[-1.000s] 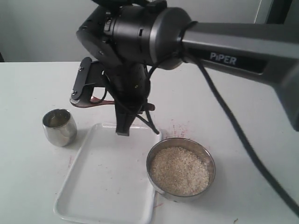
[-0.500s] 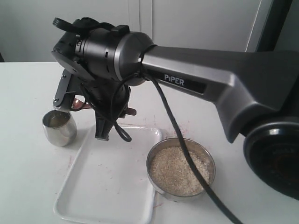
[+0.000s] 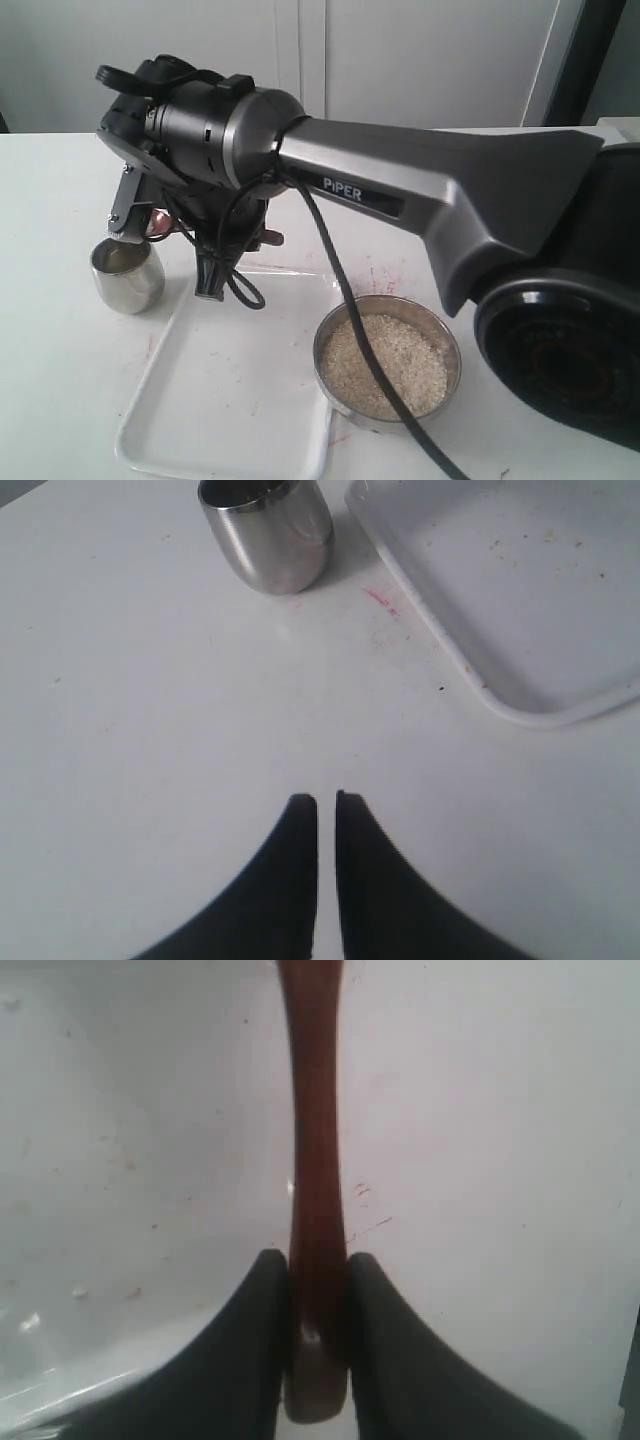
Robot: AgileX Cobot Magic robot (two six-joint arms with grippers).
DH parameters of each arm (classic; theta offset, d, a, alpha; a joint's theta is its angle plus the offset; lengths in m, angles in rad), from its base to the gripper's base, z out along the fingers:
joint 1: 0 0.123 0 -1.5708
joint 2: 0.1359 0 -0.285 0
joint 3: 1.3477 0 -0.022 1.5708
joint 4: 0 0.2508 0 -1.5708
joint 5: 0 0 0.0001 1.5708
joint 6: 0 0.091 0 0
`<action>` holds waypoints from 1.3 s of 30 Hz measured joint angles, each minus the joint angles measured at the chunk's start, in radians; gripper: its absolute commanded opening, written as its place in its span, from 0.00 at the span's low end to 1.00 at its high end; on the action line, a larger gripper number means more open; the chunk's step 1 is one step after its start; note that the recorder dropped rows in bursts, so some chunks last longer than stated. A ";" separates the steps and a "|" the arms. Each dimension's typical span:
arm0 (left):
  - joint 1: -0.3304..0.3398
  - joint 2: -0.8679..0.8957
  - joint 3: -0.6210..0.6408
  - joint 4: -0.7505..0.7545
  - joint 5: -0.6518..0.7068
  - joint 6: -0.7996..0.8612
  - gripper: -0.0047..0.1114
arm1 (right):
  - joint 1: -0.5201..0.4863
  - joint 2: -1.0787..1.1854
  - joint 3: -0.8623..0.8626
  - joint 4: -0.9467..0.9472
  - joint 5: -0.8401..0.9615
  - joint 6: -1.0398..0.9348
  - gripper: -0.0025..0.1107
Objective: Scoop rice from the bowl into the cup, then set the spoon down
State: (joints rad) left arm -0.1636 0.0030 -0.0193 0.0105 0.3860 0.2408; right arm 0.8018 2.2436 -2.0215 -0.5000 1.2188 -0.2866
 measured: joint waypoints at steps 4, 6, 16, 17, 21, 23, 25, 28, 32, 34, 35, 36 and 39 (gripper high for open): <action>0.000 0.000 0.000 0.000 0.000 0.000 0.16 | 0.010 0.019 0.000 -0.027 -0.014 0.013 0.02; 0.000 0.000 0.000 0.000 0.000 0.000 0.16 | 0.016 0.028 0.000 -0.035 -0.039 0.015 0.02; 0.000 0.000 0.000 0.000 0.000 0.000 0.16 | 0.036 0.041 0.000 -0.141 -0.123 0.075 0.02; 0.000 0.000 0.000 0.000 0.000 0.000 0.16 | 0.036 0.041 0.000 -0.151 -0.129 0.078 0.02; 0.000 0.000 0.000 0.000 0.000 0.000 0.16 | 0.048 0.041 0.000 -0.198 -0.165 0.078 0.02; 0.000 0.000 0.000 0.000 0.000 0.000 0.16 | 0.060 0.041 0.000 -0.238 -0.186 0.066 0.02; 0.000 0.000 0.000 0.000 0.000 0.000 0.16 | 0.069 0.045 -0.001 -0.281 -0.195 0.045 0.02; 0.000 0.000 0.000 0.000 0.000 0.000 0.16 | 0.077 0.054 -0.002 -0.334 -0.206 0.015 0.02; 0.000 0.000 0.000 0.000 0.000 0.000 0.16 | 0.082 0.055 -0.002 -0.397 -0.203 0.005 0.02; 0.000 0.000 0.000 0.000 0.000 0.000 0.16 | 0.082 0.055 -0.002 -0.420 -0.191 0.003 0.02; 0.000 0.000 0.000 0.000 0.000 0.000 0.16 | 0.082 0.055 -0.002 -0.425 -0.186 0.003 0.02; 0.000 0.000 0.000 0.000 0.000 0.000 0.16 | 0.082 0.055 -0.002 -0.432 -0.184 0.003 0.02; 0.000 0.000 0.000 0.000 0.000 0.000 0.16 | 0.082 0.055 -0.002 -0.438 -0.184 0.003 0.02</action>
State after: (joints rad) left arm -0.1636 0.0030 -0.0193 0.0105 0.3860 0.2408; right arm 0.8835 2.2988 -2.0239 -0.9379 1.0348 -0.2837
